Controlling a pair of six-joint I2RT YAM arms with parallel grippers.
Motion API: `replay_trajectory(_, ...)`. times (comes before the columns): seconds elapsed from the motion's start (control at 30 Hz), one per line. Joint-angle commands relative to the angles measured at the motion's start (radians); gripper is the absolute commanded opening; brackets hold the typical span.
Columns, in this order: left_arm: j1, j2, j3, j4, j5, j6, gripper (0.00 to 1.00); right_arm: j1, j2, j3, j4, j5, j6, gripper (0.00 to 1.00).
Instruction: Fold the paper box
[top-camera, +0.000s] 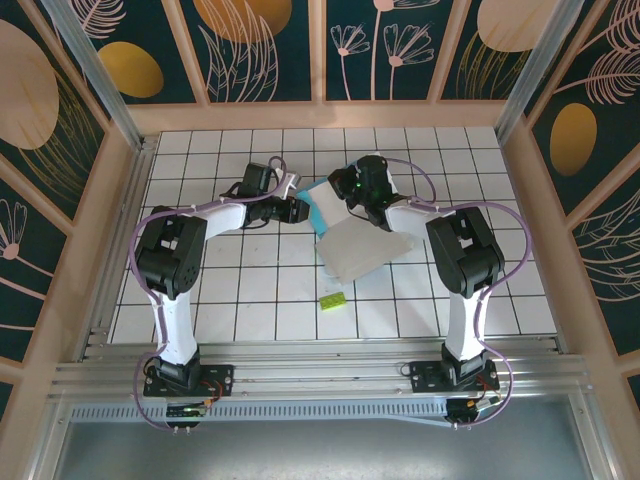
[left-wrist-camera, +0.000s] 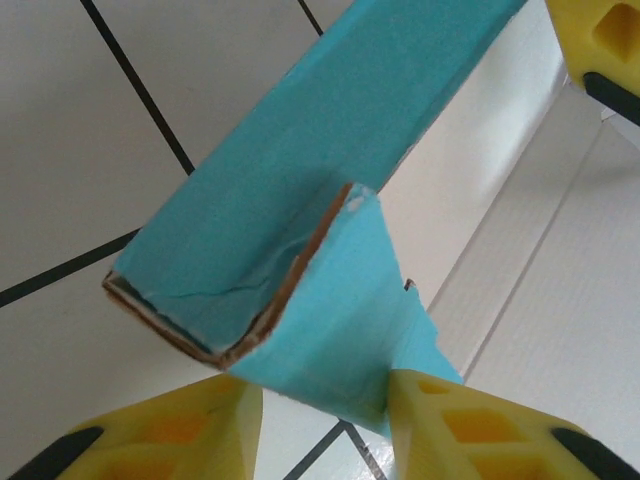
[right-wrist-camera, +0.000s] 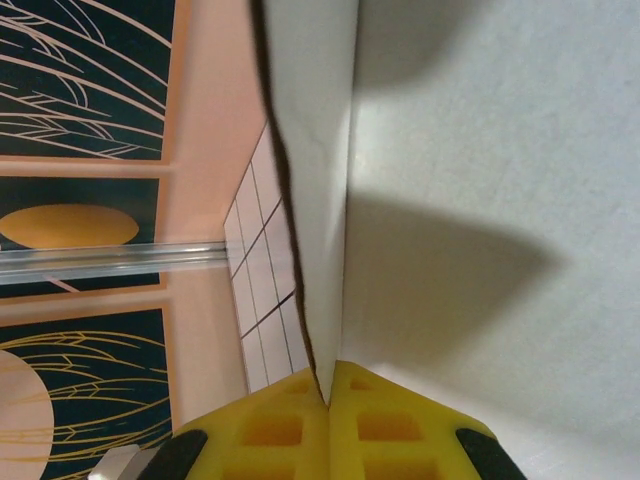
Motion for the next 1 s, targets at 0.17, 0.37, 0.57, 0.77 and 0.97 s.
replay_trajectory(0.17, -0.006, 0.046, 0.017, 0.081, 0.040, -0.120, 0.41, 0.015, -0.029, -0.029, 0.016, -0.037, -0.023, 0.06)
replay_trajectory(0.37, -0.006, 0.062, 0.015, 0.099, 0.061, -0.146, 0.40, 0.014, -0.025, -0.030, 0.016, -0.039, -0.022, 0.06)
replay_trajectory(0.57, -0.006, 0.066, 0.011, 0.113, 0.058, -0.159, 0.53, 0.015, -0.025, -0.026, 0.016, -0.043, -0.024, 0.06)
replay_trajectory(0.77, -0.006, 0.048, 0.036, 0.069, 0.005, -0.107, 0.39, 0.015, -0.040, -0.035, 0.019, -0.048, -0.029, 0.06)
replay_trajectory(0.97, -0.006, 0.015, 0.097, -0.050, -0.103, 0.100, 0.32, 0.004, -0.083, -0.071, 0.058, -0.088, -0.034, 0.23)
